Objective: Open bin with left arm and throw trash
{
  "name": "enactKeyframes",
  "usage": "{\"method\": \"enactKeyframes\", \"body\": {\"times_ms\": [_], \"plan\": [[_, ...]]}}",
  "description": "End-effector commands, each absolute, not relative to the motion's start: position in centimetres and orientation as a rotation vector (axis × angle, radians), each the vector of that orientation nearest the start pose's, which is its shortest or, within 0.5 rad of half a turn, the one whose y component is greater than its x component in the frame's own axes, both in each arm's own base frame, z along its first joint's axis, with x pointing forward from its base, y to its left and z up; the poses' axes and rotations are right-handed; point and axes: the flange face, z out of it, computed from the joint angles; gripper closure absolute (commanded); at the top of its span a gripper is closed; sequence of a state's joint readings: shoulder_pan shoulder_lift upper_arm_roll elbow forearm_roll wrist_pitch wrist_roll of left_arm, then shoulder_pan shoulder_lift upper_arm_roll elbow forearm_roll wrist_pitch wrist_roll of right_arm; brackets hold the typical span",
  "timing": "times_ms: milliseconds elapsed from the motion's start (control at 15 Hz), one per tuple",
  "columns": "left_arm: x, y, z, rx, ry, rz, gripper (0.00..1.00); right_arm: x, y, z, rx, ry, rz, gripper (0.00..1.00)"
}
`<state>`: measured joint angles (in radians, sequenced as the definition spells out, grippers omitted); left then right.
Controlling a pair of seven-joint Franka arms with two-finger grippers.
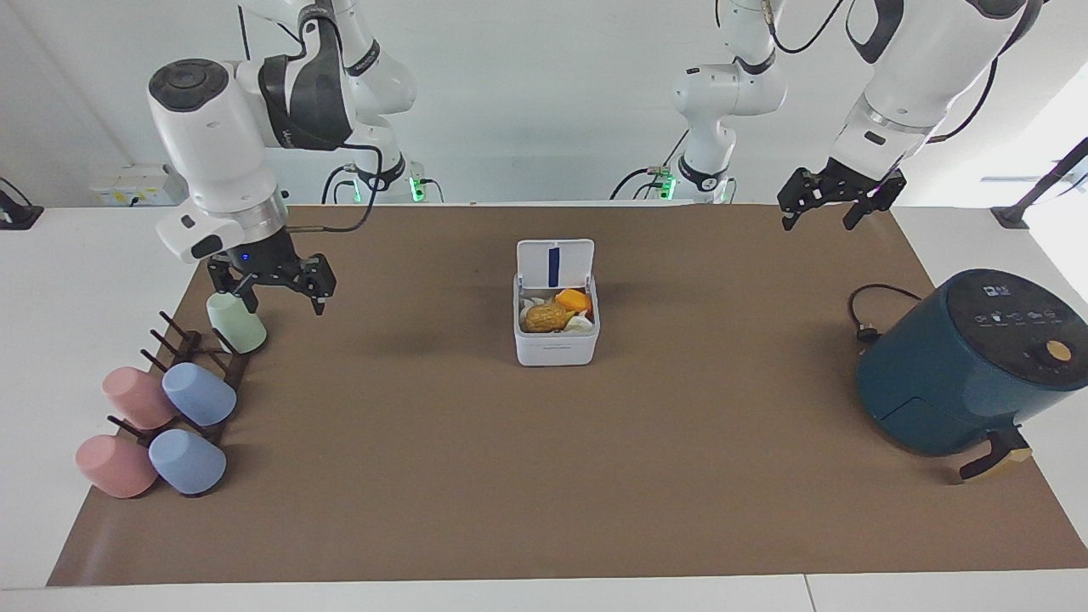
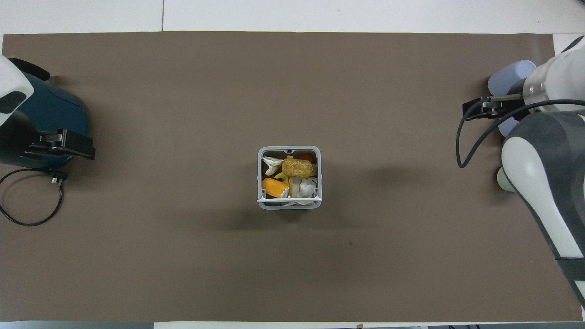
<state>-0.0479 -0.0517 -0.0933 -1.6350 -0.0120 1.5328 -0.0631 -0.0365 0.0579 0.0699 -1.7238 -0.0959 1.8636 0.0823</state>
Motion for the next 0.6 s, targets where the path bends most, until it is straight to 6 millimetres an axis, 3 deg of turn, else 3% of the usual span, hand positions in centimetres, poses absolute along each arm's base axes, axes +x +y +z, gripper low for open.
{"method": "enactKeyframes", "body": {"times_ms": [0, 200, 533], "plan": [[52.8, -7.9, 62.2, -3.118, 0.129, 0.072, 0.00, 56.6, -0.9, 57.4, -3.183, 0.063, -0.101, 0.00], [52.8, -8.0, 62.2, -3.118, 0.126, 0.074, 0.00, 54.5, -3.7, 58.7, -3.164, 0.066, 0.011, 0.00], [52.8, -8.1, 62.1, -3.117, 0.129, 0.079, 0.00, 52.2, -3.4, 59.9, -3.143, 0.001, 0.133, 0.00]]}}
